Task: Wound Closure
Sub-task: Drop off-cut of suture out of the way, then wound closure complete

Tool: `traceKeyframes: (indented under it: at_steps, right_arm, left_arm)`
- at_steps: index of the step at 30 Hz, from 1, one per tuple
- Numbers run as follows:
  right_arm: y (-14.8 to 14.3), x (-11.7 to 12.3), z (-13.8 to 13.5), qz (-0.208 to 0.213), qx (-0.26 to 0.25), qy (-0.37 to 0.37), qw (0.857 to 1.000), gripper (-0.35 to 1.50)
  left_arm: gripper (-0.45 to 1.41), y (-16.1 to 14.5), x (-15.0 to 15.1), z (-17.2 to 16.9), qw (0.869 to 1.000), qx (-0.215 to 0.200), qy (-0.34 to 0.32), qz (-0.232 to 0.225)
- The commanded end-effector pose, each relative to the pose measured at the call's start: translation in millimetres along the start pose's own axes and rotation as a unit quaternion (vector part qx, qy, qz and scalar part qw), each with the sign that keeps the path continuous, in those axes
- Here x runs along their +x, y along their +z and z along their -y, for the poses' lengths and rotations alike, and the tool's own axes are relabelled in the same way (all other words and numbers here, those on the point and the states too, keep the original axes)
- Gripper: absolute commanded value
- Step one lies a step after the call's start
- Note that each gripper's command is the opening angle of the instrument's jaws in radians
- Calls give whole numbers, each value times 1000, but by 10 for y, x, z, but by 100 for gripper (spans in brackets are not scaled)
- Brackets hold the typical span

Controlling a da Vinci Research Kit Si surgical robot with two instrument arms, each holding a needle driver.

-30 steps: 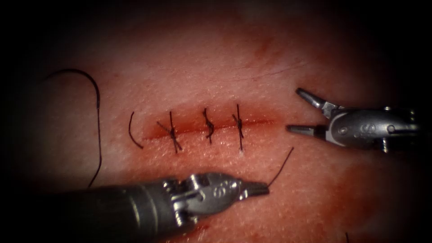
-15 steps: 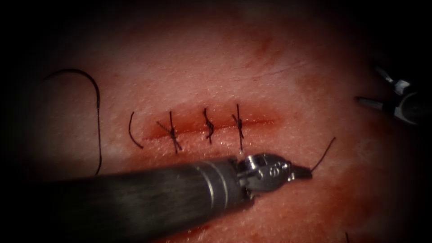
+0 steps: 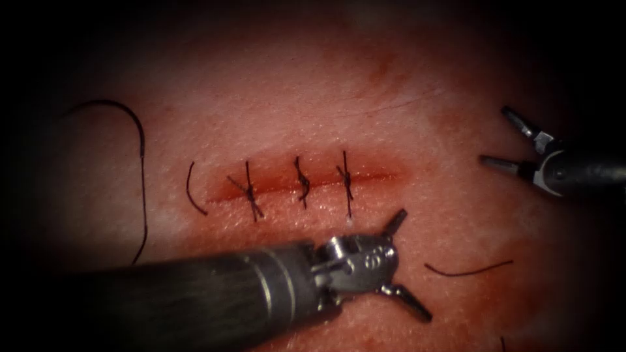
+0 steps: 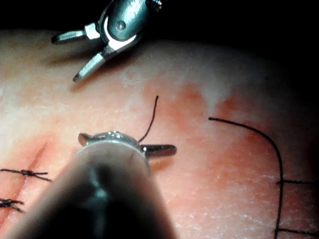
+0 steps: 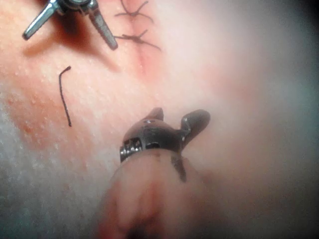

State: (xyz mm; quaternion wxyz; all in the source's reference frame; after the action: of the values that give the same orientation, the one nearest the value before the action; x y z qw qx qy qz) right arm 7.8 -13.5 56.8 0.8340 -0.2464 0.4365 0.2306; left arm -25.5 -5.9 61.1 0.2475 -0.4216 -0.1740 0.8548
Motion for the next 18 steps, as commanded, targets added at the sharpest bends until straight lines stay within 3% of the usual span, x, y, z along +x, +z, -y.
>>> traceKeyframes:
  at_steps: [1, 5, 8, 13, 14, 18]
  right_arm:
    - [3, 0, 12, -2, 11, 11, 1000, 133]
    - [4, 8, 25, -13, 31, 40, 999, 126]
    - [12, 16, 38, -26, 64, 77, 995, 128]
    - [41, 44, 53, -17, 186, 121, 975, 133]
    - [53, 55, 53, -6, 229, 123, 965, 135]
    - [70, 72, 46, -17, 293, 127, 948, 145]
  left_arm:
    - [114, 3, 1, 5, 1000, 2, 1, -5]
    - [111, -14, 3, 11, 999, 2, 31, -21]
    - [106, -38, 8, 19, 996, 9, 64, -64]
    - [101, -91, 12, 42, 989, 2, 97, -114]
    - [99, -119, 10, 55, 985, -8, 115, -126]
    - [94, -170, -6, 75, 975, -38, 165, -145]
